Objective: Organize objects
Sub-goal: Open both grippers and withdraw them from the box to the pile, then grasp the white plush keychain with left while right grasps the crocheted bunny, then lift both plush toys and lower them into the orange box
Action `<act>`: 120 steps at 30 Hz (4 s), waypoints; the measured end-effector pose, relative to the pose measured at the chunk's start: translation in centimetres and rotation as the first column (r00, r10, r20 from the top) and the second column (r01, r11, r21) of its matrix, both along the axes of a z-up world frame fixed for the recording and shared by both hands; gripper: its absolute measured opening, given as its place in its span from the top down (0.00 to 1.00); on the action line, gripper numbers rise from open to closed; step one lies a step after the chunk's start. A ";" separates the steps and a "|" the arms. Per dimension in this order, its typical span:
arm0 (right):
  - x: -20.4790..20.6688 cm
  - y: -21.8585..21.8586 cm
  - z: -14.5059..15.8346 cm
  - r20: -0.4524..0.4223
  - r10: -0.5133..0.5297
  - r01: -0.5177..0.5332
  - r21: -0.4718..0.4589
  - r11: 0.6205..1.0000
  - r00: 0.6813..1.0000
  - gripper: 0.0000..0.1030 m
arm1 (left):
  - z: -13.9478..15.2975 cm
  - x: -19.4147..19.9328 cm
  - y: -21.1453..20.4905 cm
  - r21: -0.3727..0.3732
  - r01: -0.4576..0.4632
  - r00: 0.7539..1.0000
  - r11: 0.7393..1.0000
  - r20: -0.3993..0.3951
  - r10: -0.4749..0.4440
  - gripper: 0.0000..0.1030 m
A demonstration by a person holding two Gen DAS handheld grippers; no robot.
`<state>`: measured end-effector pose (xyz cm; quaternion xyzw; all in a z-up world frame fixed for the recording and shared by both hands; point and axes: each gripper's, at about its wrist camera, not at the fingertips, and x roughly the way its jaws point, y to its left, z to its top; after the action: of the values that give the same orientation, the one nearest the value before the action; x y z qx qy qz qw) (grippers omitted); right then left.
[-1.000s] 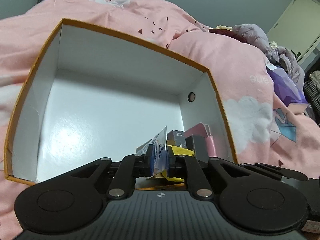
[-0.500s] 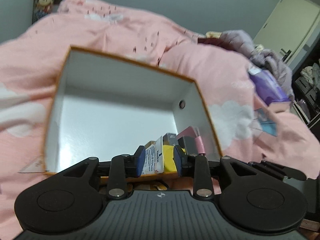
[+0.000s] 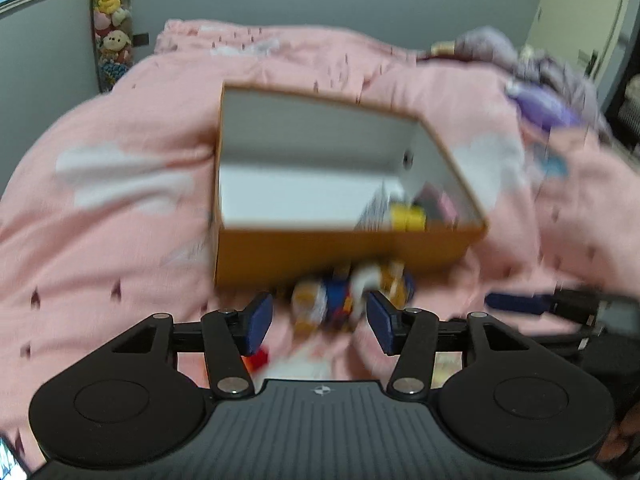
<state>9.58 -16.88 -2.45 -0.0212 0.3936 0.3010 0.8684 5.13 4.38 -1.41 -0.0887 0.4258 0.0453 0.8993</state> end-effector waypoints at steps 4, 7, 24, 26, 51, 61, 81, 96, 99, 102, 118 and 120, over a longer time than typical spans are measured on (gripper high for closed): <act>-1.0 0.7 -1.2 0.007 0.007 -0.006 -0.059 0.998 1.000 0.38 | -2.3 -1.5 -1.3 0.148 -0.048 0.996 0.988 -0.064 0.058 0.41; -0.8 0.7 -2.2 -0.030 0.002 -0.004 -0.075 0.997 1.000 0.38 | -3.4 -2.3 -1.1 0.138 -0.069 0.992 0.988 -0.094 0.083 0.41; 0.0 0.8 -5.1 -0.167 -0.027 0.014 -0.079 0.997 0.986 0.33 | -6.6 -3.4 3.6 -0.178 -0.213 0.966 0.961 -0.186 0.180 0.22; 0.1 0.9 -5.2 -0.171 -0.025 0.012 -0.080 0.997 0.985 0.32 | -6.9 -3.1 3.6 -0.205 -0.214 0.965 0.955 -0.193 0.175 0.22; 2.1 1.1 -8.1 -0.304 0.021 -0.009 0.041 0.999 0.952 0.35 | -7.0 -1.7 2.6 -0.292 -0.242 0.956 0.925 -0.233 0.176 0.29; 2.0 0.8 -8.1 -0.311 0.026 -0.010 0.053 0.999 0.950 0.37 | -8.2 -0.4 2.1 -0.280 -0.247 0.956 0.928 -0.227 0.186 0.29; 1.2 -2.6 0.6 -0.155 -0.022 0.055 0.214 0.975 0.988 0.45 | 2.3 -2.2 2.3 -0.308 -0.105 0.990 0.946 0.061 0.130 0.34; 9.4 2.7 6.4 -0.067 -0.034 0.053 0.312 0.949 0.997 0.45 | 5.4 5.1 2.6 0.001 -0.067 0.972 0.998 0.228 0.065 0.34; 11.5 4.2 5.7 -0.108 -0.030 0.061 0.294 0.954 0.994 0.45 | 4.5 6.6 3.1 0.059 -0.081 0.974 0.995 0.217 0.067 0.34; 13.3 5.6 4.8 -0.152 -0.016 0.055 0.257 0.965 0.988 0.45 | 3.5 7.8 3.1 0.129 -0.071 0.980 0.989 0.196 0.045 0.34; 17.0 9.4 0.4 -0.248 -0.009 0.029 0.078 0.996 0.969 0.45 | -1.4 10.1 1.6 0.359 0.022 0.995 0.933 0.083 -0.056 0.34; 16.9 9.6 0.3 -0.240 -0.007 0.022 0.058 0.998 0.971 0.45 | -1.6 10.3 1.2 0.388 0.039 0.995 0.921 0.073 -0.072 0.33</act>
<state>26.47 -7.25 -2.12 0.0442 0.4864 0.3066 0.8170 15.41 5.60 -2.99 0.1003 0.3720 0.0989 0.9175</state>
